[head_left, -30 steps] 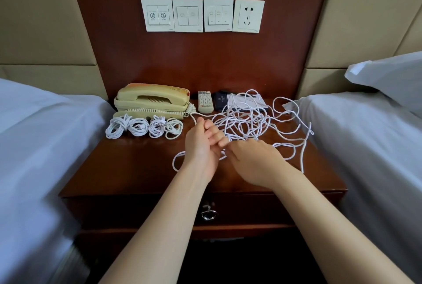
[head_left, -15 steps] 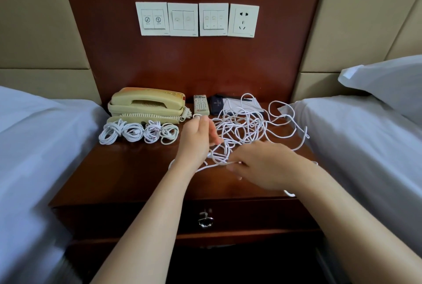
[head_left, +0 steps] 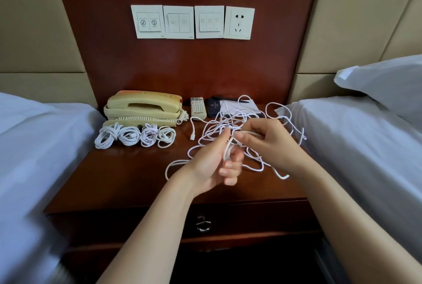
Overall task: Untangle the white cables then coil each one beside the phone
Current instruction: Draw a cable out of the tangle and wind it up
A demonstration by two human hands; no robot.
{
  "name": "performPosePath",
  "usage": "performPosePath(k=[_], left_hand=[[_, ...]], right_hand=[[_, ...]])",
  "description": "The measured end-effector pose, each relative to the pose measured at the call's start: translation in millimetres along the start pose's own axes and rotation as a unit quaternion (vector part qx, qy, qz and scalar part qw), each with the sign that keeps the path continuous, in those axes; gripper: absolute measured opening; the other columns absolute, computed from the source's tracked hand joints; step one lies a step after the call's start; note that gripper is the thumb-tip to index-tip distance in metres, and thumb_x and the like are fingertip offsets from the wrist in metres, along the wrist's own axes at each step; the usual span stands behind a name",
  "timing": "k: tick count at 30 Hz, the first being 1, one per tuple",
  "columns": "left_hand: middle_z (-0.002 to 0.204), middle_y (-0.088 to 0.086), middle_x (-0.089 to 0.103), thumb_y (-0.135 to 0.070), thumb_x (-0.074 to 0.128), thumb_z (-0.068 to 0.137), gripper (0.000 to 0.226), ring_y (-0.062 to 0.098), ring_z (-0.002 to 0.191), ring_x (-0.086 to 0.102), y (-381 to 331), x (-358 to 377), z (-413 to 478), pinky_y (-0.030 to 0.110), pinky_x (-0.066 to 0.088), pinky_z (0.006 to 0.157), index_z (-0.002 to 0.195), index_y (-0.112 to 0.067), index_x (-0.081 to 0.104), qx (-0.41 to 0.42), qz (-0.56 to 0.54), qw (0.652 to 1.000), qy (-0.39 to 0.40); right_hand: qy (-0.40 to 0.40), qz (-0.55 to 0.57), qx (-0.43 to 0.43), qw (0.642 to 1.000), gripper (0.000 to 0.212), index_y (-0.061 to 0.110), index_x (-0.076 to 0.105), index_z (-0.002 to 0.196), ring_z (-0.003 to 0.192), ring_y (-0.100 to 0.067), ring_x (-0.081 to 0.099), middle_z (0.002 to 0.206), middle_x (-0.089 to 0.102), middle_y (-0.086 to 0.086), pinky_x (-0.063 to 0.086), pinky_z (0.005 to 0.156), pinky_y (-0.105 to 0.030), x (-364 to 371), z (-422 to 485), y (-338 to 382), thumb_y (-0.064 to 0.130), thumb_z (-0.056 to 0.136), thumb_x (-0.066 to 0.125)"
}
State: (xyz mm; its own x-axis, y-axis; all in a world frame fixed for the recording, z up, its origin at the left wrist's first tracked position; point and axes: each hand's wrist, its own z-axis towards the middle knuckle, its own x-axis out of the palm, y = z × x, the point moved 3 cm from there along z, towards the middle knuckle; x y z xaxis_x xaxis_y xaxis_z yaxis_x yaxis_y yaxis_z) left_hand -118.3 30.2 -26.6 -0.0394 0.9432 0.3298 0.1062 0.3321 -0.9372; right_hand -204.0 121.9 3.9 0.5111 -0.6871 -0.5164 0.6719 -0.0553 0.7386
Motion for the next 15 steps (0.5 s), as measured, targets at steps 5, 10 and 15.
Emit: performPosePath(k=[5,10,15], left_hand=[[0.042,-0.007,0.026,-0.039,0.024,0.101,0.06,0.004,0.035,0.024,-2,7,-1,0.018,0.031,0.038,0.048,-0.016,0.044,0.043,-0.065,0.997,0.029],[0.041,-0.006,0.028,-0.036,0.024,0.102,0.061,0.005,0.034,0.027,-2,5,0,0.018,0.032,0.04,0.049,-0.015,0.044,0.087,-0.158,0.983,-0.032],[0.041,-0.004,0.03,-0.045,0.021,0.101,0.057,0.007,0.033,0.029,-9,-5,4,0.018,0.035,0.038,0.058,-0.012,0.039,0.137,-0.24,0.953,-0.121]], right_hand=[[0.014,0.098,0.082,0.992,0.03,0.008,0.052,0.066,0.042,-0.003,0.028,0.049,0.036,0.002,0.024,0.042,-0.012,7,-3,-24,0.021,0.093,0.055],[0.096,0.168,0.171,0.966,0.032,0.014,0.057,0.071,0.037,-0.005,0.023,0.046,0.03,0.006,0.02,0.035,-0.015,23,-14,-30,0.022,0.099,0.044],[0.131,-0.038,0.091,0.986,0.039,0.019,0.053,0.063,0.039,-0.003,0.033,0.048,0.041,0.005,0.031,0.047,-0.017,30,-21,-19,0.017,0.1,0.043]])
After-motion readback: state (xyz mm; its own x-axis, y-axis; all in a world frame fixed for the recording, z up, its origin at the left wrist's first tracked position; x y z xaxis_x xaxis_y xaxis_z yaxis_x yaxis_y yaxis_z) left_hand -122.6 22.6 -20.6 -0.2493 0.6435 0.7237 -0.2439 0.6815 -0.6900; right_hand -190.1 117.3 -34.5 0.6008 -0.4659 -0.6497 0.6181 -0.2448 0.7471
